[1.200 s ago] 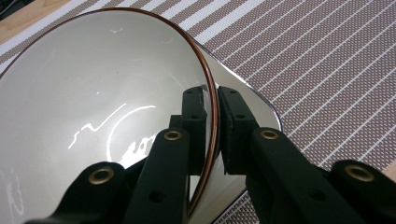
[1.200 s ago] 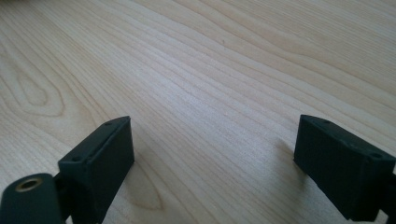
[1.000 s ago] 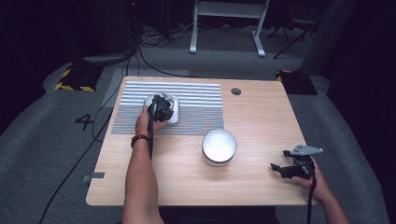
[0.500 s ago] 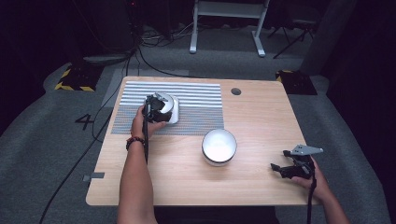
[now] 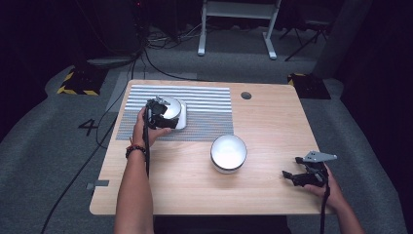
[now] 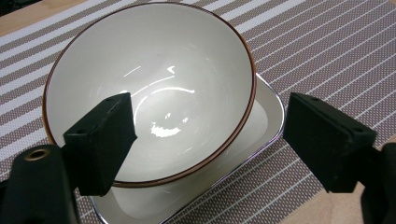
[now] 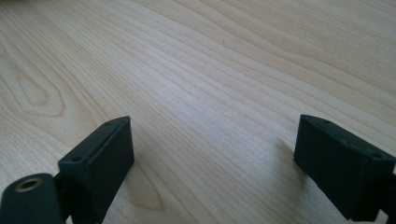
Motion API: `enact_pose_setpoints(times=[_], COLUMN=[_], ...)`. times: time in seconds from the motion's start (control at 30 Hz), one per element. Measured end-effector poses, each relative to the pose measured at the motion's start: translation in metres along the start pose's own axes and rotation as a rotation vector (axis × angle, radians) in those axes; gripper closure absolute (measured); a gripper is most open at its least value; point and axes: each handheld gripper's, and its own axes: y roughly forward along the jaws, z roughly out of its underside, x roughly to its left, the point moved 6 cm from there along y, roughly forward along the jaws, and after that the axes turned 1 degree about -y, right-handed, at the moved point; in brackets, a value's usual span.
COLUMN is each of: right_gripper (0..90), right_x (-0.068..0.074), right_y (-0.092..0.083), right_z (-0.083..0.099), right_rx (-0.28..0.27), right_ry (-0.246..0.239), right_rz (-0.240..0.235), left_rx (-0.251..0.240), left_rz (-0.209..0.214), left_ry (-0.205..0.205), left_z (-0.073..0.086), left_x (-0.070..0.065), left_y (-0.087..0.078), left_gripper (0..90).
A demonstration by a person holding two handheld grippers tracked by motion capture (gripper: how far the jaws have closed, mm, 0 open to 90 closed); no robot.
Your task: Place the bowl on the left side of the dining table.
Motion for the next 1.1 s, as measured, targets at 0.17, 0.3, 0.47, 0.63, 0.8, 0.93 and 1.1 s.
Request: enact_pose_setpoints(times=[0.17, 0.3, 0.47, 0.63, 0.8, 0.93, 1.1], right_gripper=[12.1, 12.1, 12.1, 12.1, 12.1, 12.1, 12.1], right_x=[0.000, 0.000, 0.000, 0.000, 0.000, 0.000, 0.000], right_y=[0.000, 0.000, 0.000, 0.000, 0.000, 0.000, 0.000], right_z=[0.000, 0.000, 0.000, 0.000, 0.000, 0.000, 0.000], right_rx=[0.000, 0.000, 0.000, 0.000, 0.000, 0.000, 0.000], right_ry=[0.001, -0.001, 0.001, 0.001, 0.001, 0.001, 0.000], right_rz=[0.000, 0.000, 0.000, 0.000, 0.000, 0.000, 0.000], left_rx=[0.022, 0.025, 0.041, 0.038, 0.047, 0.044, 0.057], left_rz=[-0.003, 0.011, -0.002, -0.015, -0.023, -0.017, -0.015], left_ry=[-0.001, 0.030, 0.054, 0.065, 0.080, 0.090, 0.112], left_z=[0.001, 0.001, 0.002, 0.002, 0.003, 0.005, 0.006], left_x=[-0.002, -0.005, -0.009, -0.012, -0.015, -0.020, -0.023], left_y=[0.002, 0.000, 0.000, -0.003, -0.007, -0.010, -0.016], left_gripper=[15.9, 15.9, 16.2, 16.4, 16.4, 16.4, 16.3])
